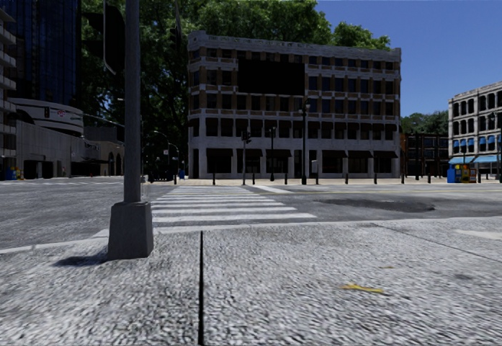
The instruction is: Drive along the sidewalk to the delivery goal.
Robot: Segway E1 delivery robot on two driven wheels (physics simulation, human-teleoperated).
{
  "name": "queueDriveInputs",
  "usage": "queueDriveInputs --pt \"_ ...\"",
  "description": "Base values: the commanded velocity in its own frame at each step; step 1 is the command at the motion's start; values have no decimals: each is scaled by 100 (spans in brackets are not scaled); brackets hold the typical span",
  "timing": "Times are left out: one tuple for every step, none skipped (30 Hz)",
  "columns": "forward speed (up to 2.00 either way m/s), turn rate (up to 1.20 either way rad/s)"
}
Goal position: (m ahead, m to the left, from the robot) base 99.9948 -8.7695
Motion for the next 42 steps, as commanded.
queueDriveInputs --pt "200 0" --pt "200 0" --pt "200 0" --pt "200 0" --pt "200 0" --pt "200 0" --pt "200 0" --pt "200 0" --pt "200 0" --pt "200 0" --pt "200 0" --pt "200 0" --pt "200 0" --pt "200 0" --pt "200 0" --pt "200 0" --pt "200 0" --pt "200 0" --pt "200 0" --pt "200 6" --pt "200 18" --pt "200 26" --pt "200 29" --pt "200 33" --pt "200 47" --pt "200 53" --pt "200 54" --pt "200 54" --pt "200 54" --pt "200 55" --pt "200 55" --pt "200 55" --pt "200 55" --pt "200 55" --pt "200 54" --pt "200 53" --pt "200 37" --pt "200 0" --pt "200 0" --pt "200 0" --pt "200 0" --pt "200 0"
